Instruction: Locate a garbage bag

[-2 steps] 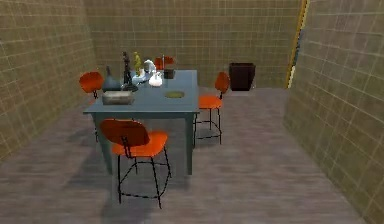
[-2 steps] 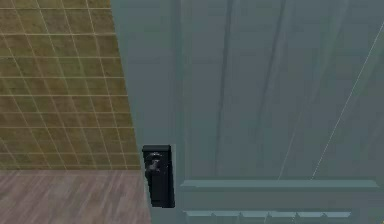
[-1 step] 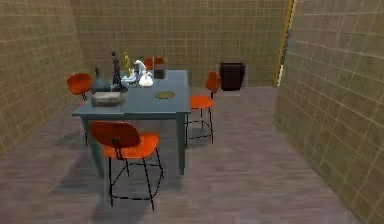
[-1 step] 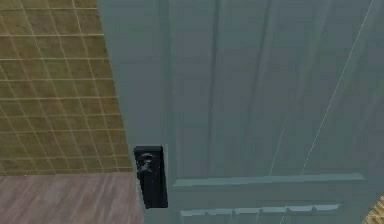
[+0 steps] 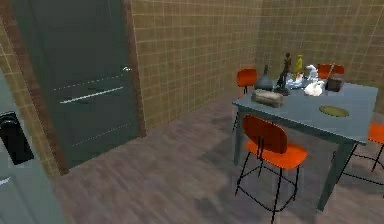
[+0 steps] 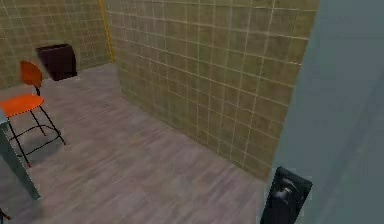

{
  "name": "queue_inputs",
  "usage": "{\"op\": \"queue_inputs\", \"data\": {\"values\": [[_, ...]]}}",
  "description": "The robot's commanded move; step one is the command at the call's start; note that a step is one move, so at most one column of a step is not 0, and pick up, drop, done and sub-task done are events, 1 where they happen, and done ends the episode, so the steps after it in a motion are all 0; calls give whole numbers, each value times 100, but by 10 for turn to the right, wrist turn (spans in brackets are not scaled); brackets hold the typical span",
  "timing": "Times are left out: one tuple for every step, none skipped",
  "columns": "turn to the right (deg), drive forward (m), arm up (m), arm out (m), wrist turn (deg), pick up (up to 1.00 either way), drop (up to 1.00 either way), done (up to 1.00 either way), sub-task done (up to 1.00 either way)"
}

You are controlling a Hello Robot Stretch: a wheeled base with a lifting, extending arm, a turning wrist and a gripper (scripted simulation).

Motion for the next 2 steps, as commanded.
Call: {"op": "queue_inputs", "data": {"values": [[-450,0,0,0,0,0,0,0,0],[0,10,0,0,0,0,0,0,0]]}}
